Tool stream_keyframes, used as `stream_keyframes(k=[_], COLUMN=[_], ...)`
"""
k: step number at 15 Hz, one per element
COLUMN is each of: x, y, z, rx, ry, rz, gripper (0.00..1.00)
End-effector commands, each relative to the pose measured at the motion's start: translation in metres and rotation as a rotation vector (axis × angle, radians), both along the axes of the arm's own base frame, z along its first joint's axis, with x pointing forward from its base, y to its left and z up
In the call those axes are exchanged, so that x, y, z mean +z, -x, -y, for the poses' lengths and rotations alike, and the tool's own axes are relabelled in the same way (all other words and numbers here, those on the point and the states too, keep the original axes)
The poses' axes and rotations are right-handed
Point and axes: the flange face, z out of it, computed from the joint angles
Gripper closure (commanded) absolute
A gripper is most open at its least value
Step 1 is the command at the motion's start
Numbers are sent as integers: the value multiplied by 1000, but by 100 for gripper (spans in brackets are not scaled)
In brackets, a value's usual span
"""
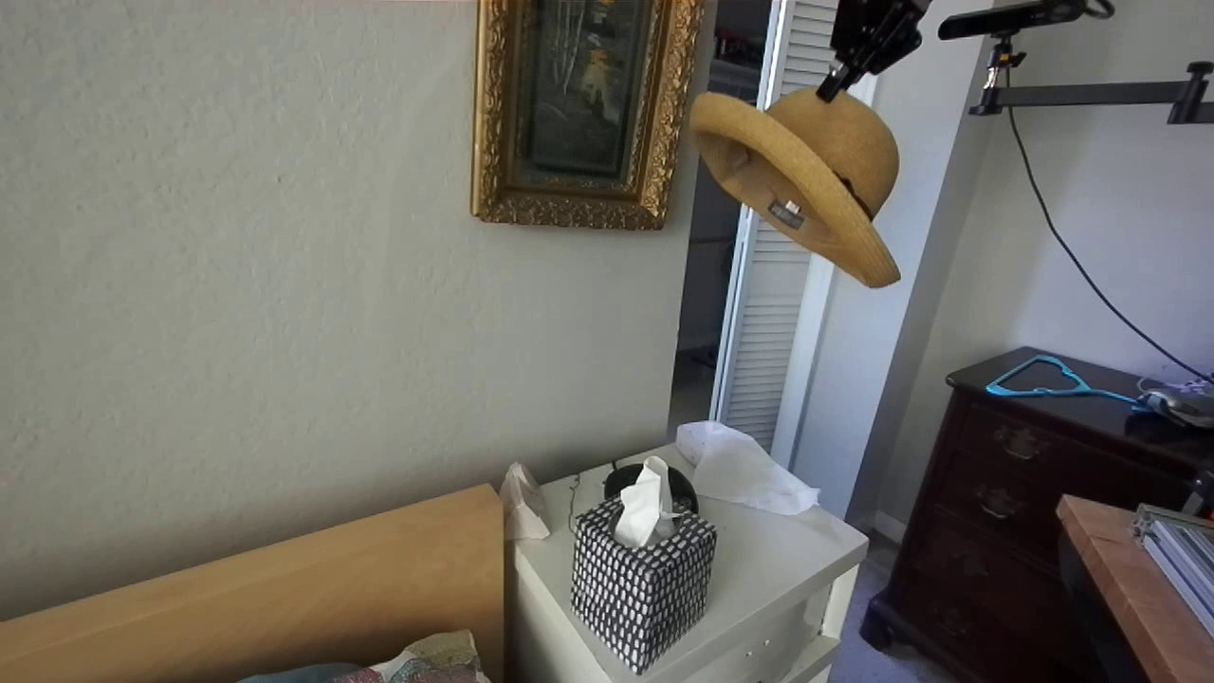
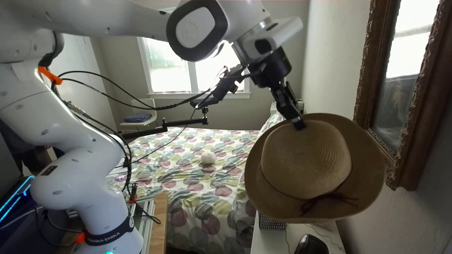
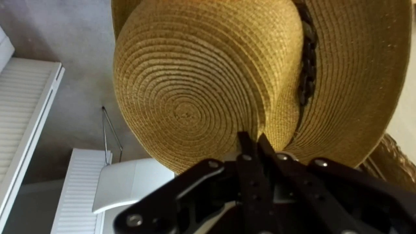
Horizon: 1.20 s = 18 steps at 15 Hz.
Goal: Place the hat on the side table
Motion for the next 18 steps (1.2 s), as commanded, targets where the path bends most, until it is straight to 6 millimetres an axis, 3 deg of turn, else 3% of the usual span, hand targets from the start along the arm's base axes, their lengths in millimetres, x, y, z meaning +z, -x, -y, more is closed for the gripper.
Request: stream_keyframes(k=[1, 6, 11, 15, 18], x=[-56, -144, -219, -265, -290], y=[-26, -63, -83, -84, -97], z=[-4, -15, -29, -27, -29], rx=[23, -1, 0, -44, -88], ry=[-56, -48, 16, 56, 129], rz=[-119, -250, -373, -444, -431], gripper=[98, 98, 98, 98, 98])
